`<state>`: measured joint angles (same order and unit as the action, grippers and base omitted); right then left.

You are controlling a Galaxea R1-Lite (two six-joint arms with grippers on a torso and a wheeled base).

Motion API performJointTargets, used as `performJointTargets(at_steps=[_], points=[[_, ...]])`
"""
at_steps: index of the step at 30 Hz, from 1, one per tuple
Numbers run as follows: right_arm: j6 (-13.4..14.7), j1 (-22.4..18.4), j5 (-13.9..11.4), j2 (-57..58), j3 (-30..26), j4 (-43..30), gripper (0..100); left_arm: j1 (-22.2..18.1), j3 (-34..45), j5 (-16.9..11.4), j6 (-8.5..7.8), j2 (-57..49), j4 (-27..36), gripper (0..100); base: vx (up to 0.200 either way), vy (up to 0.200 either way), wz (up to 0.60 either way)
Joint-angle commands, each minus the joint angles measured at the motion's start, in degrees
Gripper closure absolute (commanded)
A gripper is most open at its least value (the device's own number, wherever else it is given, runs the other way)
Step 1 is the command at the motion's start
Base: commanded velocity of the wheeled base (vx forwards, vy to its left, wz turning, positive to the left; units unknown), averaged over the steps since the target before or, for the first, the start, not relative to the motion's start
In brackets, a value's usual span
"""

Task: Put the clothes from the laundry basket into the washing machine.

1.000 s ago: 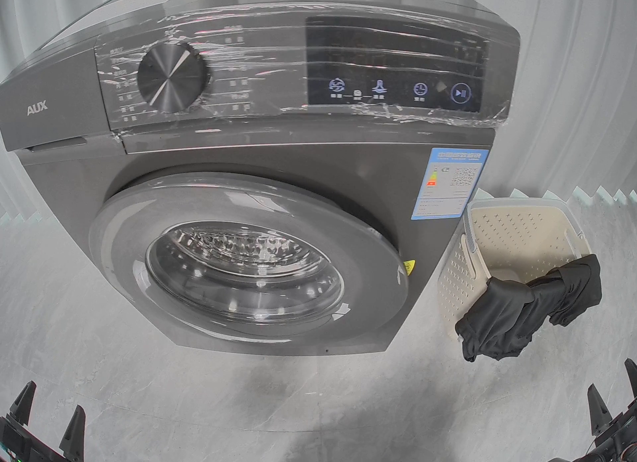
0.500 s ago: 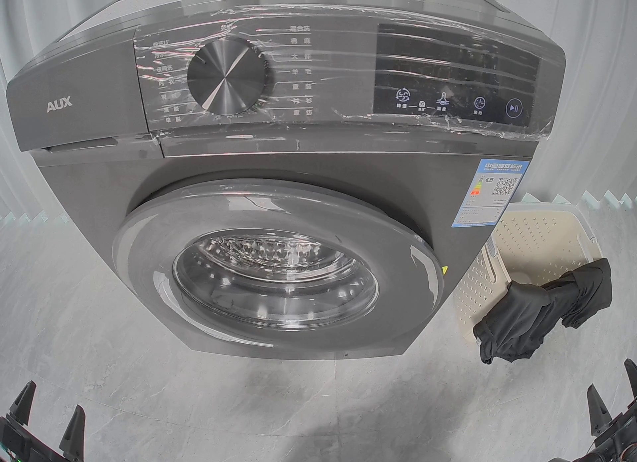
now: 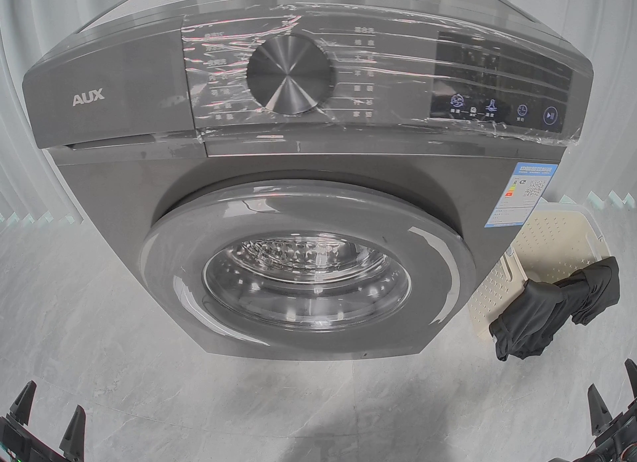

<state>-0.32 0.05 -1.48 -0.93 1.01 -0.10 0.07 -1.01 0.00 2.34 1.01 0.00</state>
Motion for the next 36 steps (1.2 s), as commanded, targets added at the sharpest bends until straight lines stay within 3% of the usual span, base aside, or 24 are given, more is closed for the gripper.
performJointTargets(at_steps=[1, 18, 24, 36], points=[[0.0, 0.0, 0.0, 0.9, -1.0, 0.0, 0, -0.1, 0.9, 0.0, 0.03, -0.9, 0.0, 0, 0.000, 0.000, 0.00], [0.0, 0.0, 0.0, 0.9, -1.0, 0.0, 0, 0.0, 0.9, -0.1, 0.03, -0.9, 0.0, 0, 0.000, 0.000, 0.00], [0.0, 0.0, 0.0, 0.9, -1.0, 0.0, 0, 0.0, 0.9, -0.1, 0.03, -0.9, 0.0, 0, 0.000, 0.200, 0.00], [0.1, 0.0, 0.1, 0.9, -1.0, 0.0, 0, 0.0, 0.9, -0.1, -0.06, -0.9, 0.0, 0, 0.000, 0.000, 0.00]])
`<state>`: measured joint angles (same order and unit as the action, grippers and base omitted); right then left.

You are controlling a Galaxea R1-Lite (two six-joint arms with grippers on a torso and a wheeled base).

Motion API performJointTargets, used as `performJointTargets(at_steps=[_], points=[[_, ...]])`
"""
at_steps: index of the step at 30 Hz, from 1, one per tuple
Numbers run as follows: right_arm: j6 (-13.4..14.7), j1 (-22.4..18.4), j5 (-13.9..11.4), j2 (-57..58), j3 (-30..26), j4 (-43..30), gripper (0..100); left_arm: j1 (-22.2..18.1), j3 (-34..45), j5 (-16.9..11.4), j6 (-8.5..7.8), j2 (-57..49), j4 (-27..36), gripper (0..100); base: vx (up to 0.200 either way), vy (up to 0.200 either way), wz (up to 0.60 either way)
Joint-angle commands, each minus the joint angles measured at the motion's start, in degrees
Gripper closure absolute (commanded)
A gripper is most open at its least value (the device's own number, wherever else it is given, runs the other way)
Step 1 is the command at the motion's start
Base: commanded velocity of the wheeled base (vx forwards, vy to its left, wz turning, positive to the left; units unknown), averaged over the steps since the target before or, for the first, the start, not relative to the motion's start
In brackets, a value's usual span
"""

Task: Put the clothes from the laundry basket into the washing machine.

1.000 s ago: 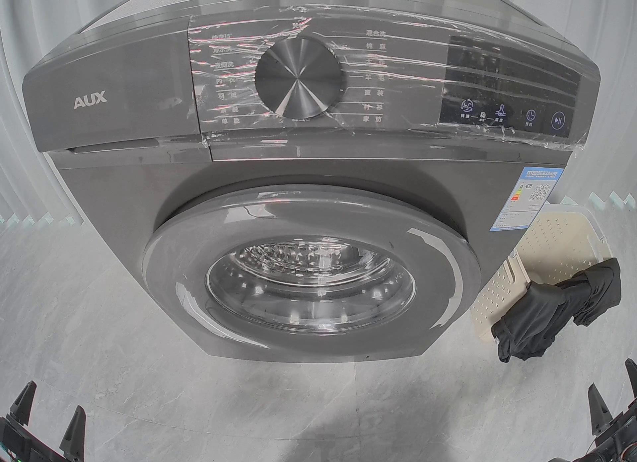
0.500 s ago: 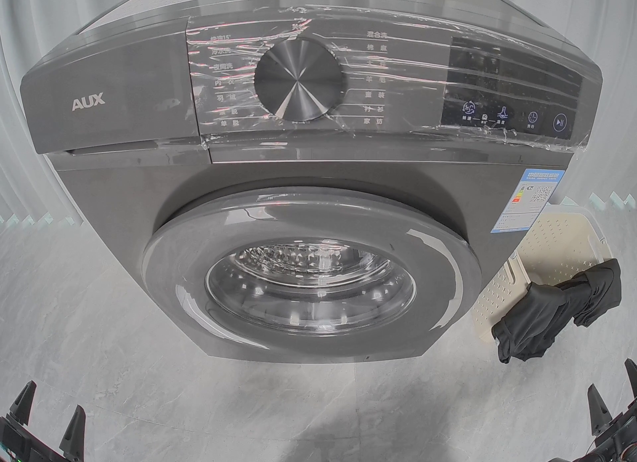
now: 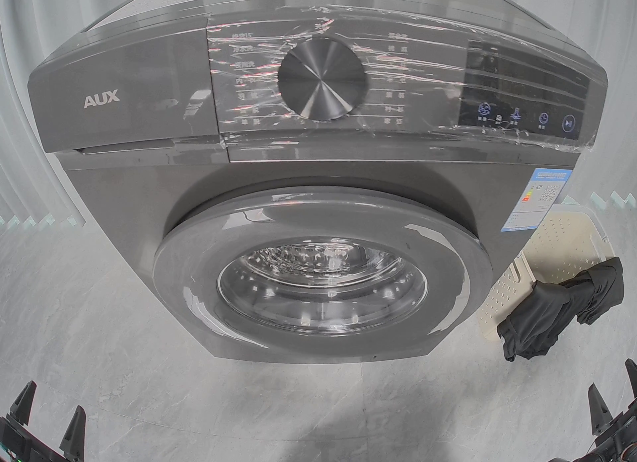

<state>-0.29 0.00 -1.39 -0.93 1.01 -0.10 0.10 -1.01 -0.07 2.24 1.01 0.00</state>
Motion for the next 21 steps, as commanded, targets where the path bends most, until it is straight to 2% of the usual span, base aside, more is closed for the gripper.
performJointTargets(at_steps=[1, 11, 12, 14, 15, 16, 17, 20, 21], points=[[0.0, 0.1, 0.0, 0.9, -1.0, 0.0, 0, 0.0, 0.9, 0.0, 0.04, -0.9, 0.0, 0, 0.000, 0.000, 0.00], [0.3, -0.1, -0.4, 0.9, -1.0, 0.9, 0, 0.0, 0.9, 0.0, -0.13, -0.9, 0.0, 0, 0.000, 0.000, 0.00], [0.6, 0.0, -0.5, 0.9, 0.2, 1.9, 0, 0.0, 0.9, 0.0, -0.13, -0.9, 0.0, 0, 0.000, 0.000, 0.00], [2.2, 0.4, -2.5, 0.5, 6.0, 3.1, 0, 0.0, 0.9, 0.0, -0.13, -0.9, 0.0, 0, 0.000, 0.000, 0.00], [2.2, 0.4, -2.5, 0.5, 6.0, 3.1, 0, 0.0, 0.9, 0.0, -0.13, -0.9, 0.0, 0, 0.000, 0.000, 0.00], [3.7, 0.3, -4.6, -2.1, 11.2, 1.9, 0, 0.0, 0.9, 0.0, -0.31, -0.9, 0.0, 0, 0.000, 0.000, 0.00], [3.7, 0.4, -5.9, -4.2, 12.4, 1.0, 0, 0.0, 0.9, 0.0, -0.31, -0.9, 0.0, 0, 0.000, 0.000, 0.00], [3.5, 0.4, -9.9, -8.7, 12.9, 1.1, 0, -0.1, 0.9, 0.0, -0.22, -0.9, 0.0, 0, 0.000, 0.000, 0.00], [3.4, 0.2, -13.1, -11.9, 13.0, 1.2, 0, -0.1, 0.9, 0.0, -0.22, -0.9, 0.0, 0, 0.000, 0.000, 0.00]])
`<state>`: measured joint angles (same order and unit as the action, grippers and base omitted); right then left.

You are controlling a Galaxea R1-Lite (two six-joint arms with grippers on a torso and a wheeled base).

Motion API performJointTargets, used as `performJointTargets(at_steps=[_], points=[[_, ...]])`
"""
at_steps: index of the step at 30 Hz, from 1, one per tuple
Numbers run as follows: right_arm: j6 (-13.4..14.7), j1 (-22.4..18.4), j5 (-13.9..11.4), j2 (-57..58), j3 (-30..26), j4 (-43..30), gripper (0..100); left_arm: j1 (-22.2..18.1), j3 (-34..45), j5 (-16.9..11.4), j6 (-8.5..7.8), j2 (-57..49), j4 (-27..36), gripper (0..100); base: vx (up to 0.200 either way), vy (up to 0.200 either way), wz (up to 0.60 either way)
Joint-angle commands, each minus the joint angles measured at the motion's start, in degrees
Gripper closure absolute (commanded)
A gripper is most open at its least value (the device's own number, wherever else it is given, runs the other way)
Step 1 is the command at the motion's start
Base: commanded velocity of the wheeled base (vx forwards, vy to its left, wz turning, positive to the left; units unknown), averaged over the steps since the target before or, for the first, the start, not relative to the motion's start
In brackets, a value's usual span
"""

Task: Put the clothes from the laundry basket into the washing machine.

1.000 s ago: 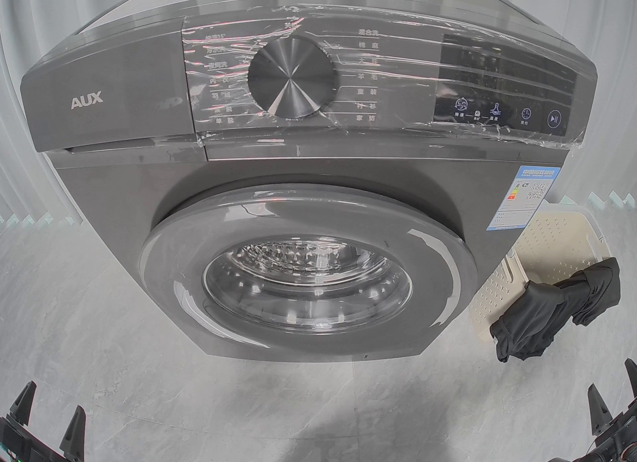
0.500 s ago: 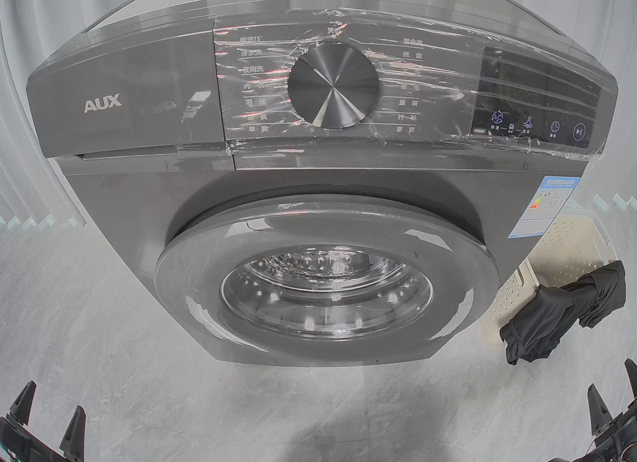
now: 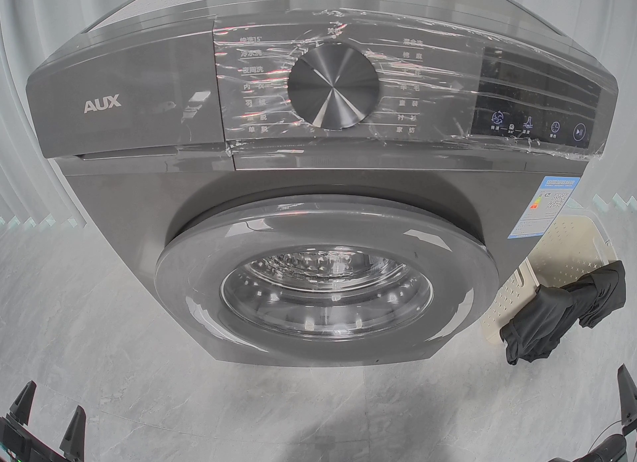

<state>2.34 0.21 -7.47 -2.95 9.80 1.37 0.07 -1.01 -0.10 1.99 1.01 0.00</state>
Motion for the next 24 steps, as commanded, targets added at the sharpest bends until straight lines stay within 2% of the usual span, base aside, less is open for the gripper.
performJointTargets(at_steps=[1, 2, 5, 6, 7, 10, 12, 15, 16, 18, 21, 22, 24], points=[[0.7, 0.0, -7.3, -10.1, 4.2, -0.3, 0, 0.0, 0.9, 0.0, 0.03, -0.9, 0.0, 0, 0.000, 0.000, 0.00], [-0.5, -0.1, -9.5, -13.1, 4.6, 0.0, 0, 0.0, 0.9, 0.0, 0.03, -0.9, 0.0, 0, 0.000, 0.000, 0.00], [-3.9, 0.1, -11.3, -18.1, 6.0, 1.1, 0, 0.0, 0.9, 0.0, -0.05, -0.9, 0.0, 0, 0.000, 0.000, 0.00], [-6.6, 0.5, -13.4, -21.7, 7.0, 1.6, 0, 0.0, 0.9, 0.0, -0.05, -0.9, 0.0, 0, 0.000, 0.000, 0.00], [-7.7, 0.7, -14.6, -23.2, 7.4, 1.6, 0, -0.1, 0.9, 0.0, -0.05, -0.9, 0.0, 0, 0.000, 0.000, 0.00], [-10.7, 1.1, -17.1, -28.6, 8.7, 1.9, 0, 0.0, 0.9, 0.0, -0.05, -0.9, 0.0, 0, 0.000, 0.000, 0.00], [-11.8, 2.2, -17.8, -32.2, 9.3, 2.7, 0, 0.0, 0.9, 0.0, -0.05, -0.9, 0.0, 0, 0.000, 0.000, 0.00], [-11.5, 5.9, -17.8, -36.4, 9.7, 5.4, 0, 0.0, 0.9, 0.0, -0.05, -0.9, 0.0, 0, 0.000, 0.000, 0.00], [-10.9, 8.6, -17.5, -38.6, 9.7, 7.5, 0, 0.0, 0.9, 0.0, -0.14, -0.9, 0.0, 0, 0.000, 0.000, 0.00], [-9.1, 11.2, -17.0, -41.8, 9.6, 10.1, 0, 0.0, 0.9, 0.0, -0.14, -0.9, 0.0, 0, 0.000, 0.000, 0.00], [-6.0, 13.6, -16.5, -45.6, 9.8, 14.0, 0, 0.0, 0.9, 0.0, -0.05, -0.9, 0.0, 0, 0.000, 0.000, 0.00], [-5.8, 13.8, -16.4, -45.9, 9.8, 14.5, 0, 0.0, 0.9, 0.0, -0.05, -0.9, 0.0, 0, 0.000, 0.000, 0.00], [-2.8, 16.3, -14.4, -49.3, 9.9, 18.8, 0, 0.0, 0.9, 0.0, -0.14, -0.9, 0.0, 0, 0.000, 0.000, 0.00]])
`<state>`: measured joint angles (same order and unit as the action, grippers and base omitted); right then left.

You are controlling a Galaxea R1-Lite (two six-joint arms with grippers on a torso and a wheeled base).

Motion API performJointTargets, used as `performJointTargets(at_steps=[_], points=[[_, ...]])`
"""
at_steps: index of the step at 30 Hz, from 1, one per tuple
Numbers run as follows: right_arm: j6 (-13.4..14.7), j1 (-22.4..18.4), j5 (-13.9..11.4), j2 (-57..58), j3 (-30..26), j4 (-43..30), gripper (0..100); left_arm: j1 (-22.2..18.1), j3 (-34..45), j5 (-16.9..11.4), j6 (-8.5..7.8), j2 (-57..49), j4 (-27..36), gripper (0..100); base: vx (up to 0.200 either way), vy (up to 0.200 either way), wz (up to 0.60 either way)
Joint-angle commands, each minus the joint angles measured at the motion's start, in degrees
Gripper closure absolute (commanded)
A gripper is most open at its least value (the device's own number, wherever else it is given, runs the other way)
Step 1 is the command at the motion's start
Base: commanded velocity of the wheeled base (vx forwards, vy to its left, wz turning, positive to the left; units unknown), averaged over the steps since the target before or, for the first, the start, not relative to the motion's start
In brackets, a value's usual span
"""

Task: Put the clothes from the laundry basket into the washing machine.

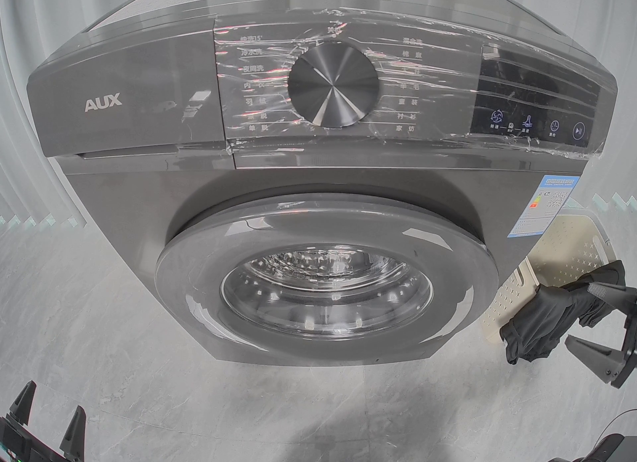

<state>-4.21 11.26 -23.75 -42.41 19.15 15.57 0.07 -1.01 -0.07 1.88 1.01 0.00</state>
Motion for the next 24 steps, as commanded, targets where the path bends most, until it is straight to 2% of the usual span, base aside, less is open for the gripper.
performJointTargets(at_steps=[1, 5, 6, 7, 11, 16, 20, 24], points=[[4.5, 6.1, 2.7, -10.8, 0.4, 5.7, 0, 0.0, 0.9, 0.0, 0.06, -0.9, 0.0, 0, 0.000, 0.000, 0.00], [6.8, 11.5, 6.9, -15.2, 0.6, 8.9, 0, 0.0, 0.9, 0.0, 0.06, -0.9, 0.0, 0, 0.000, 0.000, 0.00], [6.8, 11.9, 7.1, -15.6, 0.6, 9.1, 0, 0.0, 0.9, 0.0, 0.06, -0.9, 0.0, 0, 0.000, 0.000, 0.00], [7.0, 13.2, 8.8, -17.7, 0.7, 10.8, 0, 0.0, 0.9, 0.0, 0.06, -0.9, 0.0, 0, 0.000, 0.000, 0.00], [7.5, 14.6, 12.1, -23.6, 0.3, 15.5, 0, -0.1, 0.9, 0.0, 0.14, -0.9, 0.0, 0, 0.000, 0.000, 0.00], [10.1, 14.6, 12.9, -27.2, 0.7, 20.3, 0, -0.1, 0.9, 0.0, 0.06, -0.9, 0.0, 0, 0.000, 0.000, 0.00], [10.0, 14.2, 13.1, -29.4, 1.2, 21.5, 0, 0.0, 0.9, 0.0, 0.14, -0.9, 0.0, 0, 0.000, 0.000, 0.00], [10.3, 14.7, 14.5, -31.9, 2.9, 21.6, 0, -0.1, 0.9, 0.0, 0.23, -0.9, 0.0, 0, 0.000, 0.000, 0.00]])
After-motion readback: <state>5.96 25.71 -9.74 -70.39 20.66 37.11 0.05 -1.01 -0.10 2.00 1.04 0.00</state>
